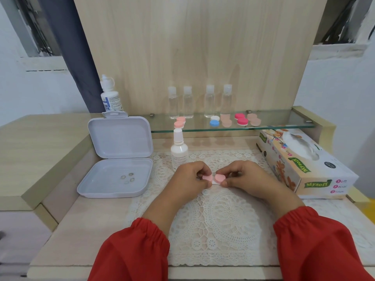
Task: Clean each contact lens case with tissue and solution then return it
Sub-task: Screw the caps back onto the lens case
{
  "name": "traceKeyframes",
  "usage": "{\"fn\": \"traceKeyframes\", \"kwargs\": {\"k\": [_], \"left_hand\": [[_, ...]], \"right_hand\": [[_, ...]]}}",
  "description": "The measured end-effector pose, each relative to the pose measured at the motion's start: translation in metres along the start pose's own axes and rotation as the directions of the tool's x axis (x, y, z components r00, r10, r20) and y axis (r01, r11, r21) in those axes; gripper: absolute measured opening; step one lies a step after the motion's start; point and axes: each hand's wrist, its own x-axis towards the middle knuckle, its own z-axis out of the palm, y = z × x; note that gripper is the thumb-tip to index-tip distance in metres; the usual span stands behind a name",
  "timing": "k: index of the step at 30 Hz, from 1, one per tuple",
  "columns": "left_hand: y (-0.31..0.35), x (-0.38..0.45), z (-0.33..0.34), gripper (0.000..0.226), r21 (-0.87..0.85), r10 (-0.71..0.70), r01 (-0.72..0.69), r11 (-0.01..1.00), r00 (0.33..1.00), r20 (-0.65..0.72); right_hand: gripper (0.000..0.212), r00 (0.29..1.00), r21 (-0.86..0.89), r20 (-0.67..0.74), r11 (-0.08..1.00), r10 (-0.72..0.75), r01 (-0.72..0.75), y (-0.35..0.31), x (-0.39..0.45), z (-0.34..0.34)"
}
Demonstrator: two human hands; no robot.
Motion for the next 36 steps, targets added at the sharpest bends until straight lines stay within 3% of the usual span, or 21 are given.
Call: {"fn": "traceKeyframes", "kwargs": {"k": [5,10,16,23,30,36], "left_hand": [[-0.001,0.001,0.0,0.023,0.007,-0.003,0.003,1.0,1.0,0.001],[-0.001,0.0,0.0,0.023,0.002,-0.003,0.003,1.0,1.0,0.004],[0.0,0.0,-0.001,0.024,0.005,-0.002,0.002,1.0,1.0,-0.003],[0.0,0.0,-0.001,0.025,0.007,-0.021,0.021,1.0,1.0,-0.005],[-0.002,-0.003,-0.011,0.04,-0.027,-0.038,0.039,0.999,0.999,0.03],[-0.01,-0.007,-0.033,0.011,0.107,-0.083,0.085,0.991,0.996,-0.022]], "right_hand": [[0.026,1.0,-0.027,-0.03,1.0,-0.006,0.005,0.0,-0.001,0.001],[0.042,0.999,-0.061,0.031,0.997,-0.035,0.037,0.001,0.001,0.002],[0.019,0.999,-0.059,-0.043,0.998,-0.032,0.03,-0.002,0.002,0.009],[0.032,1.0,-0.033,-0.008,0.999,0.005,-0.005,-0.003,-0.001,0.003],[0.021,0.999,-0.005,-0.045,1.0,-0.005,0.005,-0.002,-0.004,0.003],[0.014,0.983,-0.032,-0.176,0.998,-0.059,0.054,-0.005,-0.005,0.005]]}}
